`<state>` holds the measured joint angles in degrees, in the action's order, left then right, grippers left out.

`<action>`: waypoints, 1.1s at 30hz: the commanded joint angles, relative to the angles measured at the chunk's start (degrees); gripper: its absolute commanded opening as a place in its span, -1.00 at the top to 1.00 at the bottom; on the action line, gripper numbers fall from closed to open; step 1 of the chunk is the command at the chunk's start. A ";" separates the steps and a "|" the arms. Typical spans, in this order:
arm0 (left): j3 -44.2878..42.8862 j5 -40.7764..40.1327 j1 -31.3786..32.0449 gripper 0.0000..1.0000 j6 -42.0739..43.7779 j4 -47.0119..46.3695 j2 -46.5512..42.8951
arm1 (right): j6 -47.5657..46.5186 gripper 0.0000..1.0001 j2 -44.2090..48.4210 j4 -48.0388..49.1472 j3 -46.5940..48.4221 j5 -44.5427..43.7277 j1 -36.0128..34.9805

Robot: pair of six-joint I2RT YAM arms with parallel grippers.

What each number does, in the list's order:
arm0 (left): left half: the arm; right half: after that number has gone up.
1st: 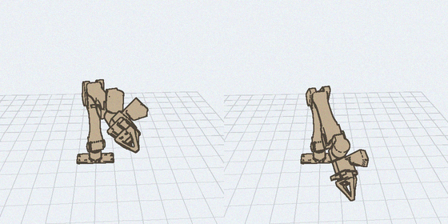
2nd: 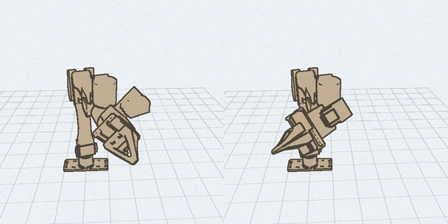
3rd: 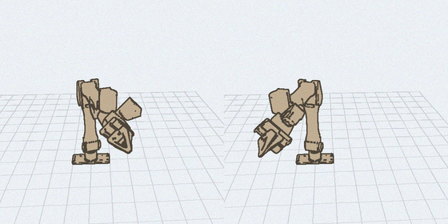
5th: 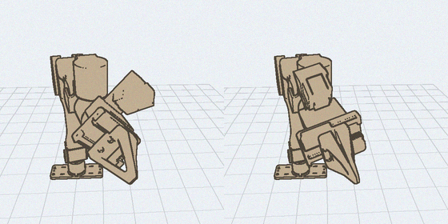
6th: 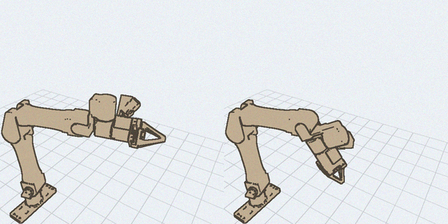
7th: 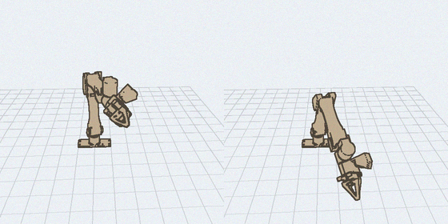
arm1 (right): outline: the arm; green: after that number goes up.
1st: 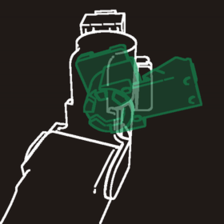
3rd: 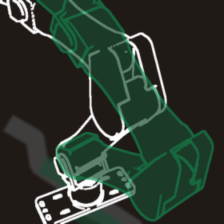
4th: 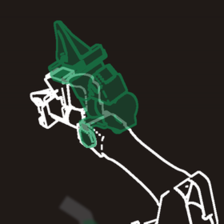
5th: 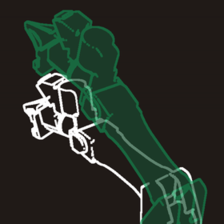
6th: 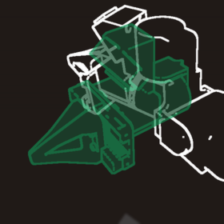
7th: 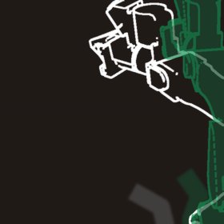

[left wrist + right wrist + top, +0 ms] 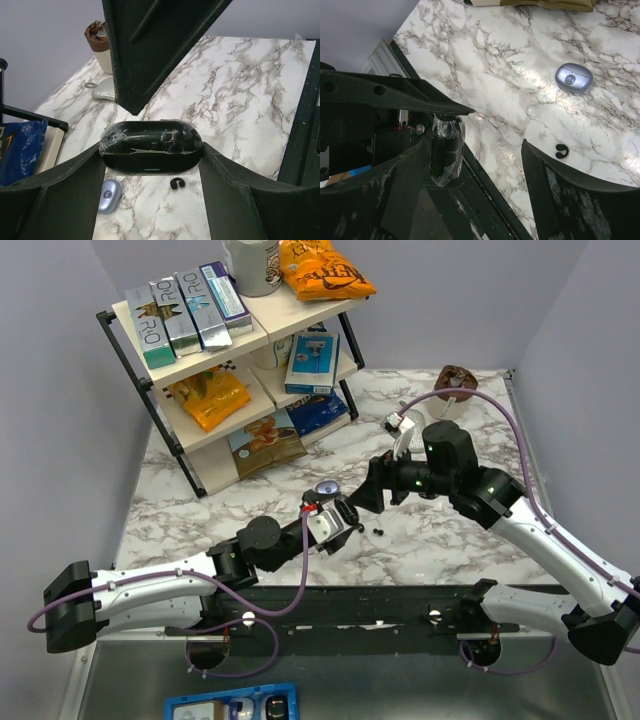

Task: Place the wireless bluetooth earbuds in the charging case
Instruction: Open the charging case.

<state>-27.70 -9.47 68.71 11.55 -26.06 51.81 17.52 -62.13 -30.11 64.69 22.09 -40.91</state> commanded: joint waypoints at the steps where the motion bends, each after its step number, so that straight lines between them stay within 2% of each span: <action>1: -1.30 -0.46 0.20 1.00 -0.65 -2.76 0.40 | -1.96 -0.71 -0.62 -1.97 -1.32 -1.08 -1.72; 33: 1.16 -0.02 0.20 1.00 -1.53 -4.35 -3.12 | -1.52 -0.71 -0.54 -2.85 -2.11 -8.90 -2.69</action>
<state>-26.57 -9.54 68.71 10.63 -27.22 50.59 16.80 -63.22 -30.13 62.98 18.61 -43.83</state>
